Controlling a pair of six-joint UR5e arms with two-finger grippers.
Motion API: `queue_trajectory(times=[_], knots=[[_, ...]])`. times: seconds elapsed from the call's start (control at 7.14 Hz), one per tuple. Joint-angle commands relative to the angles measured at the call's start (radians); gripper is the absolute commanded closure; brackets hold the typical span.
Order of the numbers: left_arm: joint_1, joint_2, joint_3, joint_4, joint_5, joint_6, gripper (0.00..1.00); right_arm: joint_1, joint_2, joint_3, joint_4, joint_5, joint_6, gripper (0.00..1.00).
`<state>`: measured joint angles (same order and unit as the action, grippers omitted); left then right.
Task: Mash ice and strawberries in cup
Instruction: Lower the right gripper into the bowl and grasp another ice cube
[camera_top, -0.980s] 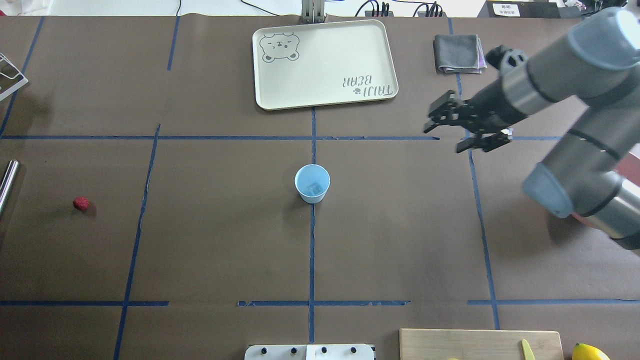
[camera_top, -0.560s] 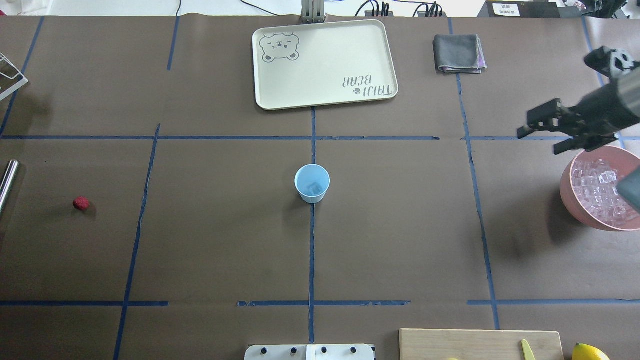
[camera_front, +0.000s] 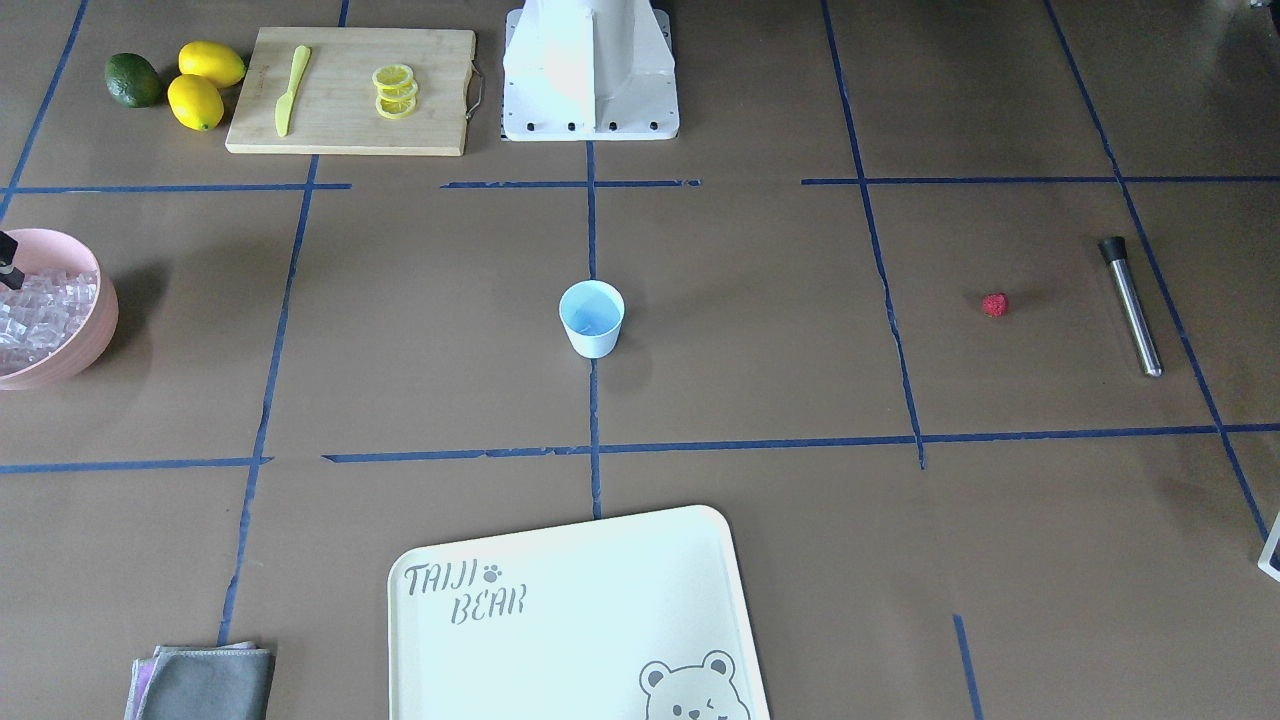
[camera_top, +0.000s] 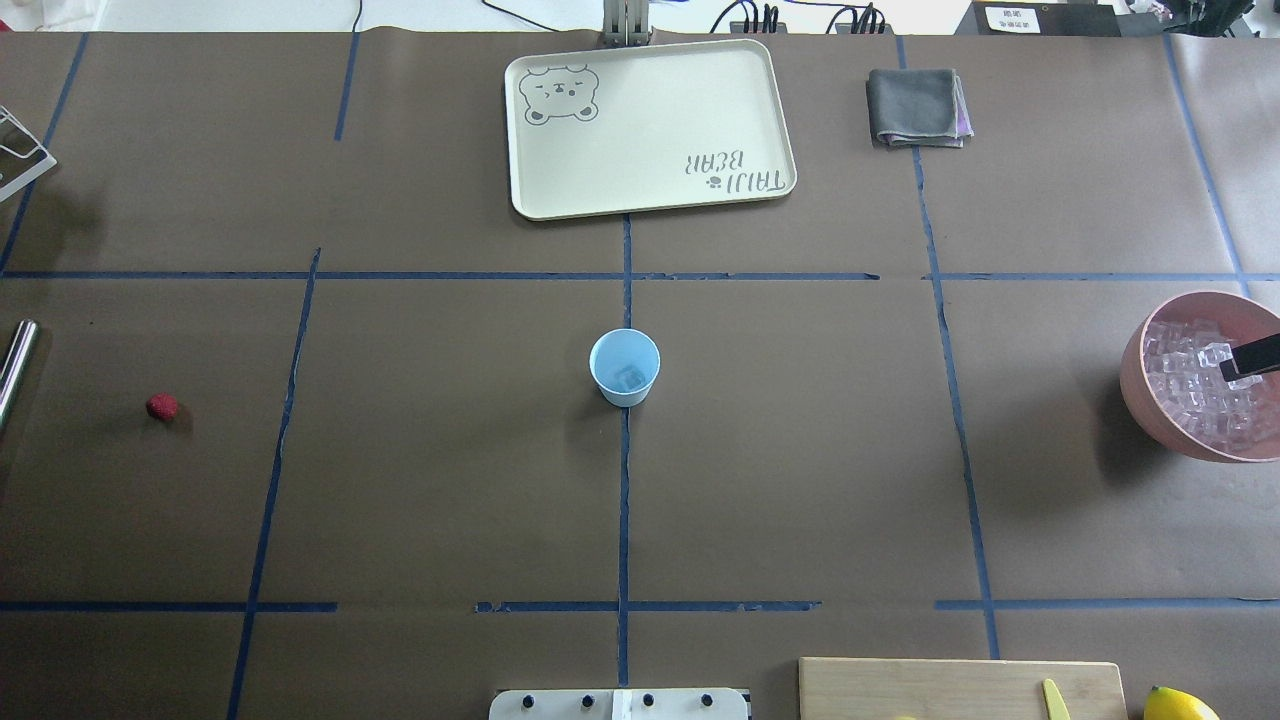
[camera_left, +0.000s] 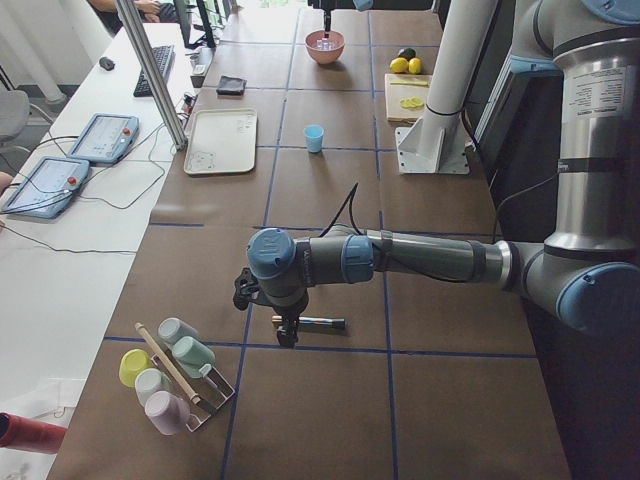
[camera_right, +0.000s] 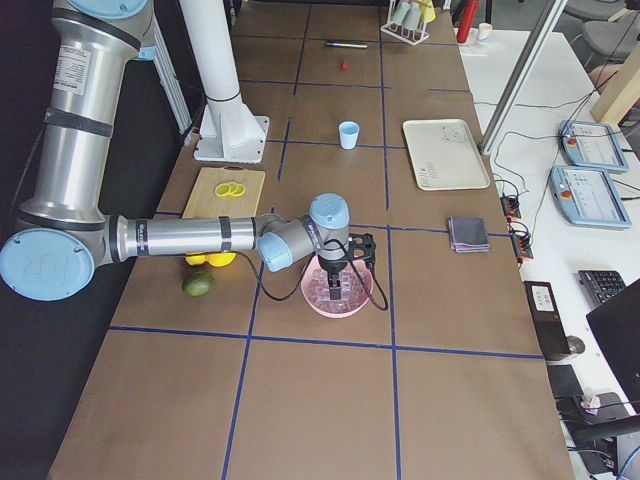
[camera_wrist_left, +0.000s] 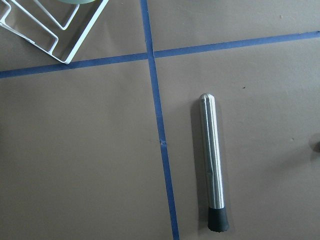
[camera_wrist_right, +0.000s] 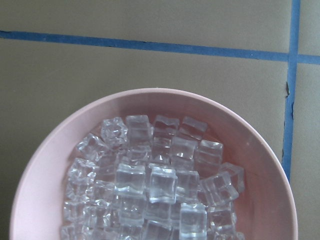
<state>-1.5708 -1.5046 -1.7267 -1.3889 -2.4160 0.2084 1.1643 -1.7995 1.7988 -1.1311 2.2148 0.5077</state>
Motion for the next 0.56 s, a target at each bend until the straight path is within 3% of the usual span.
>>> queue_trajectory(times=[0.0,0.28,0.42], knots=[[0.0,0.001,-0.001,0.001,0.0,0.002,0.0,-0.038,0.014,-0.038,0.005,-0.02,-0.005,0.0],[0.0,0.001,-0.001,0.001,0.0,0.002,0.0,-0.049,0.014,-0.042,0.004,-0.02,-0.003,0.02],[0.0,0.001,-0.001,-0.001,0.0,0.002,0.0,-0.052,0.015,-0.048,0.007,-0.02,0.0,0.13]])
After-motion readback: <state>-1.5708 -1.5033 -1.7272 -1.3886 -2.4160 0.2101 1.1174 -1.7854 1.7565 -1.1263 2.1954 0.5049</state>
